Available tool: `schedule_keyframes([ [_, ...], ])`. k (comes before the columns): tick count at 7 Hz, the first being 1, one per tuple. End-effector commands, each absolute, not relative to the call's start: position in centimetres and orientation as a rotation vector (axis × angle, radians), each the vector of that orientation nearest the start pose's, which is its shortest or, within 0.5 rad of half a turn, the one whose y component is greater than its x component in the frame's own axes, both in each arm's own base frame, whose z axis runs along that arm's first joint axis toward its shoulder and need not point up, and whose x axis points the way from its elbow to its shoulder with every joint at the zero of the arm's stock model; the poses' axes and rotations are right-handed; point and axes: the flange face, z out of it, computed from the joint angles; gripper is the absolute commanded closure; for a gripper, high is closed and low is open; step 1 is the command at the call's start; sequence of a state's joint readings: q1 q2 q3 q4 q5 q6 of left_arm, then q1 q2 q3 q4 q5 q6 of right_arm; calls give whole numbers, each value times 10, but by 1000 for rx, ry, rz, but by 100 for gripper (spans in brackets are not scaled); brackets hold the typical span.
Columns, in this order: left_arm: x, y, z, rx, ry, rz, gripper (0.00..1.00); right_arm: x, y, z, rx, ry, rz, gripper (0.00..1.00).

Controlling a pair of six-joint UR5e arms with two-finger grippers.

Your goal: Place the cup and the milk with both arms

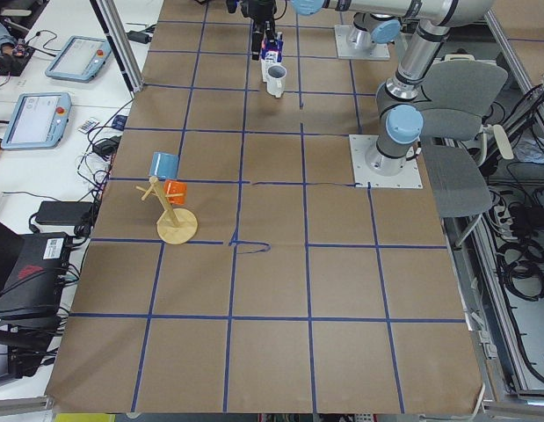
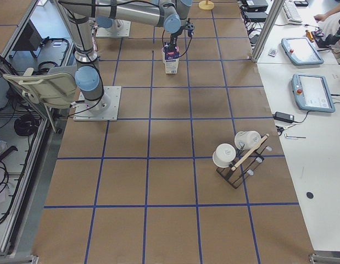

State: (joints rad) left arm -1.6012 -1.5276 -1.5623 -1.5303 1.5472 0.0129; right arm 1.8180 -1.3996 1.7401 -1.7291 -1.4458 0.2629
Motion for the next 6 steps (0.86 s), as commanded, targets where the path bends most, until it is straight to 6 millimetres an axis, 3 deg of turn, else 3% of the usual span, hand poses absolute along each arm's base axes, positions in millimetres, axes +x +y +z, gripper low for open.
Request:
schedule_keyframes([
  [1,-150,-478,516,66,3175,-143,0,269,-467,328,34,3044,340,52],
  [3,-150,-478,515,64,3175,-141,0,260,-474,336,41,3044,310,0],
  [5,-150,-478,515,63,3175,-138,0,241,-482,370,34,3043,214,0],
  [6,-151,-477,515,66,3173,-136,0,215,-491,388,44,3091,210,0],
])
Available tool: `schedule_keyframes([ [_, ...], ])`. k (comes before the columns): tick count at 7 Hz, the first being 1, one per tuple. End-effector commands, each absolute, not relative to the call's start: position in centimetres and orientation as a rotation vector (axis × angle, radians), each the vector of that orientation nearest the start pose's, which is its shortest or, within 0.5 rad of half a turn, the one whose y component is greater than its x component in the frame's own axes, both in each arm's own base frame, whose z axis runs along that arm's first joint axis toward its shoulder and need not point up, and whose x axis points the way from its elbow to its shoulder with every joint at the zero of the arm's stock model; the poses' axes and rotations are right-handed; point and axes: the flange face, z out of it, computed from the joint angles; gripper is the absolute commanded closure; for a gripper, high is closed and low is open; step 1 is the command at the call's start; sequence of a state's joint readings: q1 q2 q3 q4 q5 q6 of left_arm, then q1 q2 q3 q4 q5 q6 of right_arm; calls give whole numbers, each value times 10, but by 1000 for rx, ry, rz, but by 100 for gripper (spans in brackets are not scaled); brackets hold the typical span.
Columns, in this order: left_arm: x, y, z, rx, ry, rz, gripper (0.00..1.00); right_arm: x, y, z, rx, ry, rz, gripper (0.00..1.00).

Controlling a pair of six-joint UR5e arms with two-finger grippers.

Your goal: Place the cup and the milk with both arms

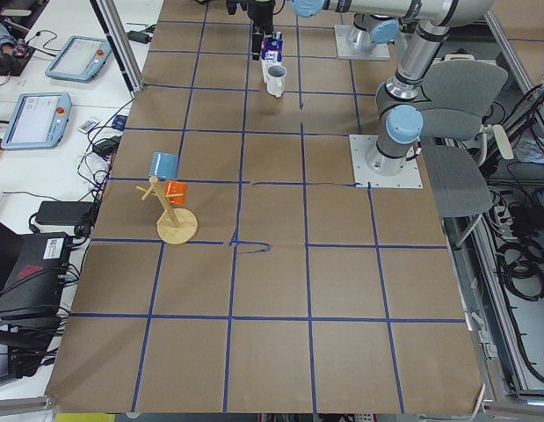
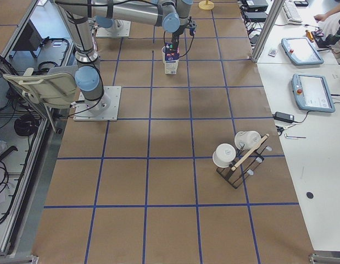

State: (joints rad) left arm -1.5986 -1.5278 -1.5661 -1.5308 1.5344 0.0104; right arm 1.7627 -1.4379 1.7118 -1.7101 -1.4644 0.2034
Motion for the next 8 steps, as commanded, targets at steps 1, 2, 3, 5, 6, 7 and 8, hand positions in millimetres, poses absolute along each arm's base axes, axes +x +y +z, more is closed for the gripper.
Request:
schedule_keyframes([
  [1,-150,-476,516,69,3160,-138,0,190,-502,418,-98,3148,149,0],
  [2,-150,-474,518,38,3160,-133,0,161,-509,433,-78,3143,133,0],
  [3,-151,-472,517,30,3161,-128,0,128,-507,454,3,3159,64,0],
  [5,-150,-470,518,23,3161,-118,0,88,-496,484,121,3203,-11,0],
  [6,-149,-469,518,26,3162,-118,0,90,-487,496,119,3200,-47,0],
  [7,-149,-472,516,38,3165,-116,0,92,-482,499,117,3199,-58,0],
  [8,-149,-472,517,40,3163,-118,0,97,-480,499,100,3193,-54,0],
])
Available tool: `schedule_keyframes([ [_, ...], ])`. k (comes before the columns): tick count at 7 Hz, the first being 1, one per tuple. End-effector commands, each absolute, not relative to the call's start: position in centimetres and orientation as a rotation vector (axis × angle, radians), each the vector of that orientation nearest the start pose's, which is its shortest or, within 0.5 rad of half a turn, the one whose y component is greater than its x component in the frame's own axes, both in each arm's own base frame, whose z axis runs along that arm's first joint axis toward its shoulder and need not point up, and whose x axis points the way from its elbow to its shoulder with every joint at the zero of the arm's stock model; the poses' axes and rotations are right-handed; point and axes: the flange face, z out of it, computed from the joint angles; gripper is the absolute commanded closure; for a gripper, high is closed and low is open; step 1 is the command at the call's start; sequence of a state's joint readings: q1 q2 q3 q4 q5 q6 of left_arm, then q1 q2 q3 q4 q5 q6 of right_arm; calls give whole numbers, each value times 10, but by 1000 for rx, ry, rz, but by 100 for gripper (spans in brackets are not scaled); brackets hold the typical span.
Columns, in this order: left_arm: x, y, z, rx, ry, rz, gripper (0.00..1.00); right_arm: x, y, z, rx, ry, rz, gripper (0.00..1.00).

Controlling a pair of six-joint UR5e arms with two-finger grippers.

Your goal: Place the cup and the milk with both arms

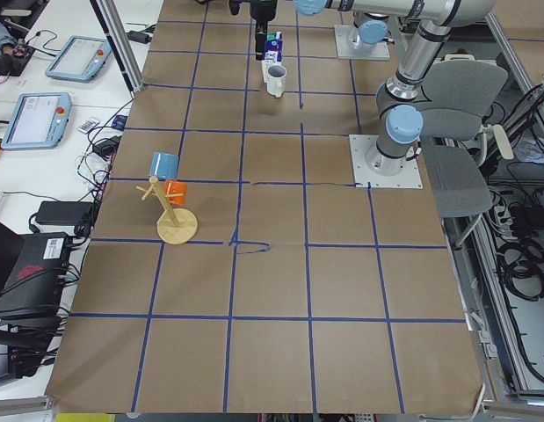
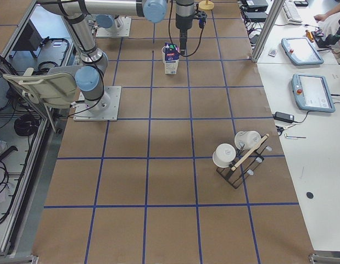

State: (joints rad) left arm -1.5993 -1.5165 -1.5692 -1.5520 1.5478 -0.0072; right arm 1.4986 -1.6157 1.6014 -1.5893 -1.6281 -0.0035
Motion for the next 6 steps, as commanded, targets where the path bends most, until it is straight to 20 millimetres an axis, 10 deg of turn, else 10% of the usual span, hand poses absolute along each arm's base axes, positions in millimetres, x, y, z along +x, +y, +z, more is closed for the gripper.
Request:
schedule_keyframes([
  [1,-148,-471,517,38,3163,-118,0,103,-477,500,82,3193,-44,0],
  [6,-148,-472,518,38,3166,-123,0,105,-472,504,72,3192,-32,0],
])
